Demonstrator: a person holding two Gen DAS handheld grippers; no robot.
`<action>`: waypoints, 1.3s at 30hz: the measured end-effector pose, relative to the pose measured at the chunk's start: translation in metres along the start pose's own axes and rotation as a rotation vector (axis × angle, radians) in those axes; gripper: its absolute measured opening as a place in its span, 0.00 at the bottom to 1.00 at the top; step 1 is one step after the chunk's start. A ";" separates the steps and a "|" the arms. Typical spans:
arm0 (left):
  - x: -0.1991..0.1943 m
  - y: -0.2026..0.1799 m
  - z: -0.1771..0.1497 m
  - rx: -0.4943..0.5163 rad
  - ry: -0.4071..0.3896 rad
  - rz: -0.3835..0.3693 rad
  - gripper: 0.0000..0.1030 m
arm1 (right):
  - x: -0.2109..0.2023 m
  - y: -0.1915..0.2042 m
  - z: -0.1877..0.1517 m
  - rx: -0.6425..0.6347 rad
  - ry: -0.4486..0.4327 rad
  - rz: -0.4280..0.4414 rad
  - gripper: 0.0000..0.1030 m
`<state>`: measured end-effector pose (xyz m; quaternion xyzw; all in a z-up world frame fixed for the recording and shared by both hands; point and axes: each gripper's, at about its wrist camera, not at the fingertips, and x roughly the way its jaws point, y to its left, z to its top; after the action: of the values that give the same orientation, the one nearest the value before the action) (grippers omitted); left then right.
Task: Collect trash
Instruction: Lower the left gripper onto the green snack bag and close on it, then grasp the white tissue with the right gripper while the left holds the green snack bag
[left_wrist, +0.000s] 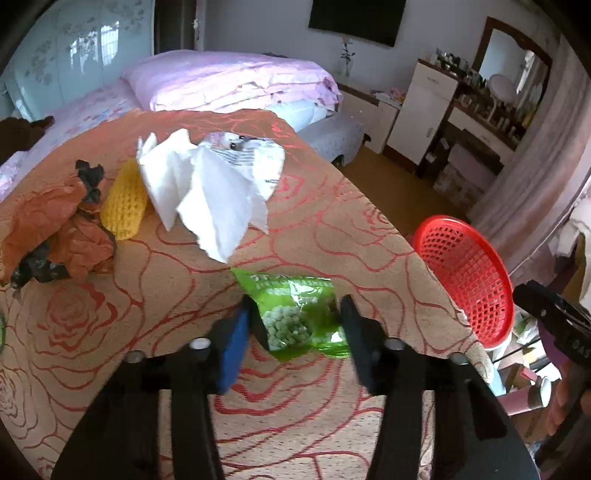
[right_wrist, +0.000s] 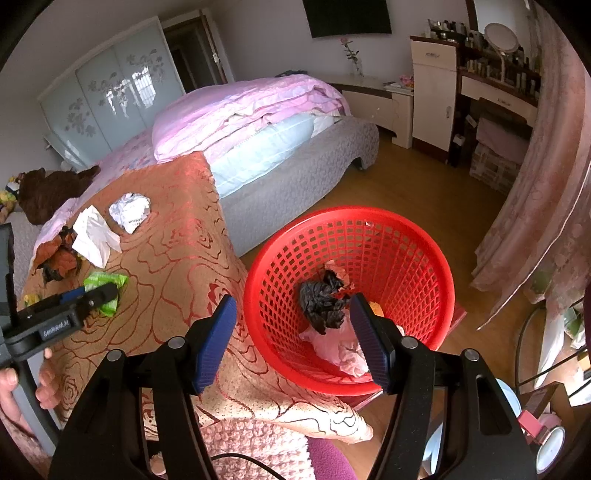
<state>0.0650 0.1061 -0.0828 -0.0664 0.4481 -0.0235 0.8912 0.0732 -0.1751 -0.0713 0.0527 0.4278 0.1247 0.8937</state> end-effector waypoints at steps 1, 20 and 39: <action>0.000 0.002 0.000 -0.005 -0.004 -0.010 0.41 | 0.001 0.002 -0.001 -0.004 0.002 0.001 0.60; -0.058 0.070 -0.021 -0.145 -0.104 0.062 0.35 | 0.013 0.076 0.012 -0.118 0.004 0.106 0.60; -0.073 0.113 -0.032 -0.224 -0.143 0.131 0.35 | 0.049 0.218 0.061 -0.264 -0.019 0.254 0.70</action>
<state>-0.0063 0.2224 -0.0598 -0.1374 0.3869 0.0895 0.9074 0.1109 0.0488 -0.0259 -0.0104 0.3889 0.2914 0.8739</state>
